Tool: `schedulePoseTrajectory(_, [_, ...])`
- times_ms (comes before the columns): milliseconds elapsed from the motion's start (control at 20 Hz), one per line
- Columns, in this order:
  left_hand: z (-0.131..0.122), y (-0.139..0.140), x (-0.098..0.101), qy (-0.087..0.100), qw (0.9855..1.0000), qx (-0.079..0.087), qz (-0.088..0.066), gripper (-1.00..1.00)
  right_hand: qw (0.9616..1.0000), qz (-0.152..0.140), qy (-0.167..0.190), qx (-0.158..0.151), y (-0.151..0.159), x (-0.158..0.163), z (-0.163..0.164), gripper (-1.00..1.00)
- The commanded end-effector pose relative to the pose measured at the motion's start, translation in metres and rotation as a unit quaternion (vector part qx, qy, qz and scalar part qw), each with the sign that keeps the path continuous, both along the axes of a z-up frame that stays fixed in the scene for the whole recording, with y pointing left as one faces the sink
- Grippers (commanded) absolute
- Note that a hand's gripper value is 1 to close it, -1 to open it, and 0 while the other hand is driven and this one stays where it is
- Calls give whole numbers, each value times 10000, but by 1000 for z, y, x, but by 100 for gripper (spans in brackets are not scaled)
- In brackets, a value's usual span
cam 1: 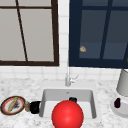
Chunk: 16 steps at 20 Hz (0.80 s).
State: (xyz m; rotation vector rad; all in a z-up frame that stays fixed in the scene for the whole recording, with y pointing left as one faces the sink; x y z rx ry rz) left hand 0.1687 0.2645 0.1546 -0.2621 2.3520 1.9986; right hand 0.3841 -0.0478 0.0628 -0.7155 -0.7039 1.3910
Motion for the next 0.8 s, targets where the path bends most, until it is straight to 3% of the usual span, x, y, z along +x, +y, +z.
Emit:
schedulePoseTrajectory(0, [0,0,0,0,10000,0,0,0,9999,-111,55,10,18,12,-31,100])
schedulePoseTrajectory(550, [0,0,0,0,10000,0,0,0,9997,33,-118,188,20,73,-108,100])
schedulePoseTrajectory(750, [0,0,0,0,10000,0,0,0,9995,2,-258,195,21,76,-142,100])
